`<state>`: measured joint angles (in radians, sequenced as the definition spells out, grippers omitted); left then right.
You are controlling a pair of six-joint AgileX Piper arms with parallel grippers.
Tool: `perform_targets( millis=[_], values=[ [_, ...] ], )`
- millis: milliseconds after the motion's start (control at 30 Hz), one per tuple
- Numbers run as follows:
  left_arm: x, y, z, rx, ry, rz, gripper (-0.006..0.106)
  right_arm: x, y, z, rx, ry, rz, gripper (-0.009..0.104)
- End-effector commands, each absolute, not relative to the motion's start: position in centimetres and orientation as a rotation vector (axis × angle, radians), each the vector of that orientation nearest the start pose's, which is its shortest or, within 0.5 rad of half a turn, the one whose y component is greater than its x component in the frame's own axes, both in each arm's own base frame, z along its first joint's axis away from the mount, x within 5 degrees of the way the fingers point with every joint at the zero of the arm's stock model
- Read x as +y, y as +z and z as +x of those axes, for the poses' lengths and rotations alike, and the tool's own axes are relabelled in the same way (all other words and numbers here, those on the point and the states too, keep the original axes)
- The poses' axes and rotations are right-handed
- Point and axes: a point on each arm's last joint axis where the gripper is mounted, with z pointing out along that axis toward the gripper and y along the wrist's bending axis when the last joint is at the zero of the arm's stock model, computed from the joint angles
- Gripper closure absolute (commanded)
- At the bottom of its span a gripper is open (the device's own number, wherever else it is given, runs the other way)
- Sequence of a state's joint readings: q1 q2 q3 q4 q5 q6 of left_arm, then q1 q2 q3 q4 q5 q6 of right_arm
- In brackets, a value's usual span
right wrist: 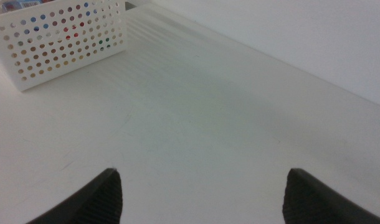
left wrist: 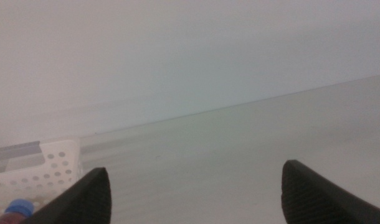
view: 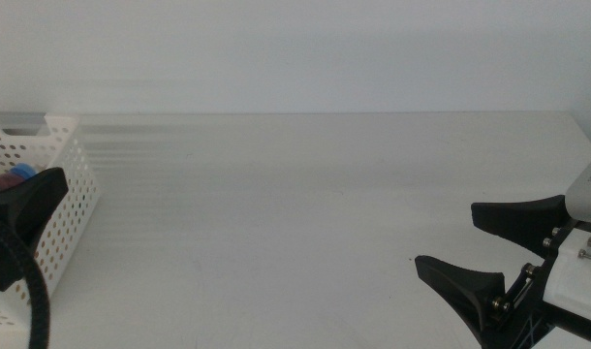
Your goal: Use arms to grab the bottles and put them into the dustbin to the left of the table.
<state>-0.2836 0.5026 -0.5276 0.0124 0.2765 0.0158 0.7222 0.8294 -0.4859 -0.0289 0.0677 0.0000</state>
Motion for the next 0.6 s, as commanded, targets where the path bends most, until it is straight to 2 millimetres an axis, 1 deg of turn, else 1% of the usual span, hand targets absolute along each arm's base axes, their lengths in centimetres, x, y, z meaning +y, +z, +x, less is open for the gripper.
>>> perform_targets(
  millis=[0,200,300,433,500,567],
  values=[
    [-3.1,34.4,10.4,1.618,-0.232,0.226,0.010,11.5,30.1,13.0,1.686,0.488,-0.678,0.028],
    [-3.1,34.2,10.4,1.626,-0.243,0.219,0.010,11.5,30.1,13.0,1.686,0.488,-0.678,0.028],
    [-3.1,33.2,10.5,1.656,-0.238,0.221,0.010,10.1,30.6,13.4,1.685,0.449,-0.593,0.028],
    [-2.7,31.8,10.7,1.699,-0.204,0.192,0.010,7.3,31.5,14.0,1.669,0.334,-0.432,0.028],
    [-2.2,31.0,10.6,1.715,-0.171,0.156,0.010,5.6,31.9,14.0,1.653,0.266,-0.343,0.028],
    [-1.7,30.4,10.4,1.720,-0.135,0.115,0.010,4.2,31.9,13.6,1.638,0.204,-0.270,0.028]
  ],
)
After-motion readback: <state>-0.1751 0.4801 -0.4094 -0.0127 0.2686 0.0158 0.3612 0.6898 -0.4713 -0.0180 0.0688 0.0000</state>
